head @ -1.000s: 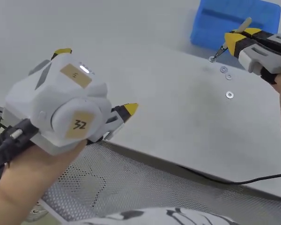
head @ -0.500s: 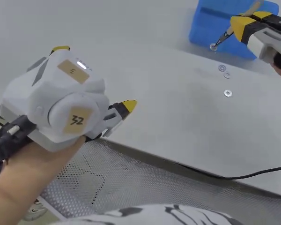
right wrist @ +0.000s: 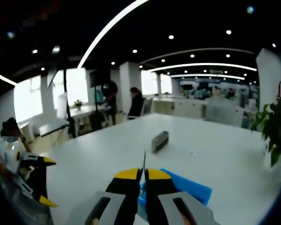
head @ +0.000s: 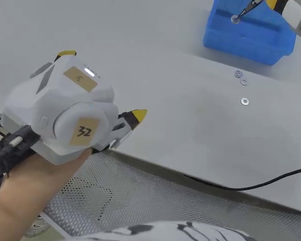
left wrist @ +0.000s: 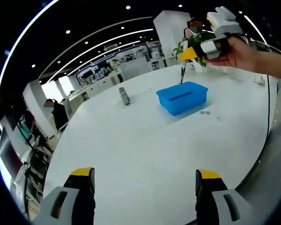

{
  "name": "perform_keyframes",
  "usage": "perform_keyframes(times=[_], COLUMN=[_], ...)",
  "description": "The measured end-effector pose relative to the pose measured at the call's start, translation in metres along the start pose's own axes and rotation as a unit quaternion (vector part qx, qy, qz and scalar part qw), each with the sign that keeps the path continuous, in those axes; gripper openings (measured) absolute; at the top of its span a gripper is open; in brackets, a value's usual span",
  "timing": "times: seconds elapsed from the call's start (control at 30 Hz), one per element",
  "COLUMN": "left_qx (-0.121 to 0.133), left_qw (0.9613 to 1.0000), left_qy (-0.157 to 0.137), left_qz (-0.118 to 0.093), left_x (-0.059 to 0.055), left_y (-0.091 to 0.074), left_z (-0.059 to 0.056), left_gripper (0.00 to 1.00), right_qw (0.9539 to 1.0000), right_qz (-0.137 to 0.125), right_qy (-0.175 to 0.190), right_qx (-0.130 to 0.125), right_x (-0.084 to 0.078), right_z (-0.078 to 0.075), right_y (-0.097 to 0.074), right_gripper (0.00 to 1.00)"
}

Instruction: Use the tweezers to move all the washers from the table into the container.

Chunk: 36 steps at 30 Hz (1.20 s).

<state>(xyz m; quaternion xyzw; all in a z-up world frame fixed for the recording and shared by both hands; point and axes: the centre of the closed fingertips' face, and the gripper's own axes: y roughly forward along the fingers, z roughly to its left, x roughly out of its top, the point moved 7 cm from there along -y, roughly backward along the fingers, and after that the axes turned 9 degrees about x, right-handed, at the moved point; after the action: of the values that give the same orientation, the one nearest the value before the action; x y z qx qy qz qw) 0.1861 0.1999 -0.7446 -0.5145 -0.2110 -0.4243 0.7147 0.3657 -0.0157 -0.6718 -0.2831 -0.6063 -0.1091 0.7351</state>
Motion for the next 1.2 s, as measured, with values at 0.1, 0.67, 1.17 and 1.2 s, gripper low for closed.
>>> perform_keyframes(times=[0.1,0.67,1.17,1.2], left_qx=[0.000,0.000,0.002,0.002], left_qw=[1.0000,1.0000,1.0000,1.0000], left_qy=[0.000,0.001,-0.002,-0.002], left_qz=[0.000,0.002,0.003,0.003], left_x=[0.000,-0.002,0.001,0.001], left_y=[0.000,0.003,-0.002,-0.002], left_z=[0.000,0.000,0.000,0.000], left_gripper=[0.91,0.91,0.90,0.90], right_qw=[1.0000,0.9987,0.9977,0.9975], right_qz=[0.003,0.020,0.045,0.047], right_qy=[-0.008,-0.041,-0.047,-0.048], right_qx=[-0.004,-0.021,-0.020,-0.019], right_x=[0.000,-0.001,-0.017,-0.018], right_z=[-0.001,-0.014,-0.023,-0.023], right_y=[0.005,0.022,0.042,0.043], right_gripper=[0.00,0.00,0.00,0.00])
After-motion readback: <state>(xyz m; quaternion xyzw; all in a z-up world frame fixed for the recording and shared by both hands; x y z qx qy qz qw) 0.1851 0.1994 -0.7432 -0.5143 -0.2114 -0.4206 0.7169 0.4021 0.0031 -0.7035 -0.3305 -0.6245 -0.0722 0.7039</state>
